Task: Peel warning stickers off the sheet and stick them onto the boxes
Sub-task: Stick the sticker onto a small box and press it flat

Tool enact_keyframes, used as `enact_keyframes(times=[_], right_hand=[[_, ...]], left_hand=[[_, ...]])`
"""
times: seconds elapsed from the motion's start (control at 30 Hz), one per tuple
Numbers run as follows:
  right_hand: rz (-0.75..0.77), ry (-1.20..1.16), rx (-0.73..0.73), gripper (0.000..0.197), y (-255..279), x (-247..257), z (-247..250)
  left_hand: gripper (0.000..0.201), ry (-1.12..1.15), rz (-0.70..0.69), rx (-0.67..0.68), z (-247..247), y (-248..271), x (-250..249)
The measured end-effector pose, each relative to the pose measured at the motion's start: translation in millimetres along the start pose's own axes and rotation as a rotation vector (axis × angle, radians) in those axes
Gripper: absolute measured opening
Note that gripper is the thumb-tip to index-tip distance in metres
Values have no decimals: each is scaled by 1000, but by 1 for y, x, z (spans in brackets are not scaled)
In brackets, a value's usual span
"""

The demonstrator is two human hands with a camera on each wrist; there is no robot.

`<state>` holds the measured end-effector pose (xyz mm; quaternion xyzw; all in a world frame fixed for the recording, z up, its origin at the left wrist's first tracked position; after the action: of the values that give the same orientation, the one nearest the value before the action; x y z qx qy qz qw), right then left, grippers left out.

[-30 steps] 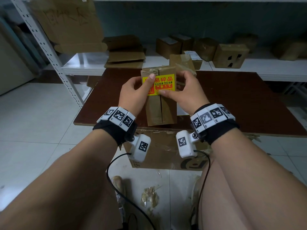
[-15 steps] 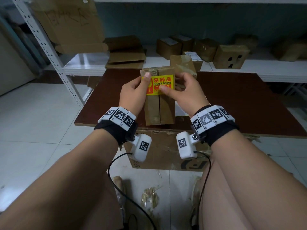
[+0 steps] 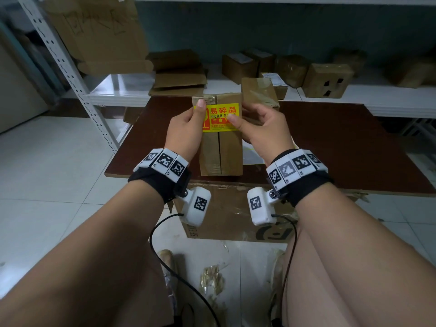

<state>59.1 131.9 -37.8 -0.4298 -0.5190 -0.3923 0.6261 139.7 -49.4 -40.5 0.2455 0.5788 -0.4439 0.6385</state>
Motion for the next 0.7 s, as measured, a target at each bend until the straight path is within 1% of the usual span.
enact_keyframes(times=[0.07,0.17,0.23,0.3,0.37,0.43,0.47,0.53,0.6,0.63,0.7], right_hand=[[-2,10,39,59,-2,-3,-2],[-44,-17,138,68,-4,-6,-4],[-73,-41,134,74,-4,-6,-4],[-85,-30,62,79,-3,-7,-1],[-69,-17,8,72,-4,-8,3],[-72,-43,23,63,-5,-9,4],[-84,-47,46,63,-5,-10,4],[-93,-18,112,71,-5,-10,2],[-85,22,165,82,-4,-9,-2],[-81,35,161,84,-2,-8,-3],[-52,71,95,77,3,-1,-1]], left_hand=[[52,6,14,-7,2,-1,2],[44,40,44,-37,7,-3,4],[44,31,46,-39,7,-3,3],[51,-3,29,-29,6,-2,2],[60,-42,-6,-20,4,-2,2],[63,-51,-11,-18,4,-5,3],[61,-53,1,-24,5,-6,5],[56,-63,28,-38,8,-9,7],[52,-72,24,-46,9,-9,6],[53,-90,6,-39,9,-8,4],[53,-145,-35,-12,6,-4,-1]])
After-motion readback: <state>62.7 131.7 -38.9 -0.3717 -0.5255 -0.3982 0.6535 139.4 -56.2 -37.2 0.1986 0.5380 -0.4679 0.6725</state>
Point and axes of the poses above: each hand's wrist, its own y-axis away from the middle knuckle, its own z-axis out of the back of the hand, x = y × z, the point moved 7 cm from there along -y, towards the middle knuckle, and after that the axes turned 3 degrees about -z, right-handed, at the moved point
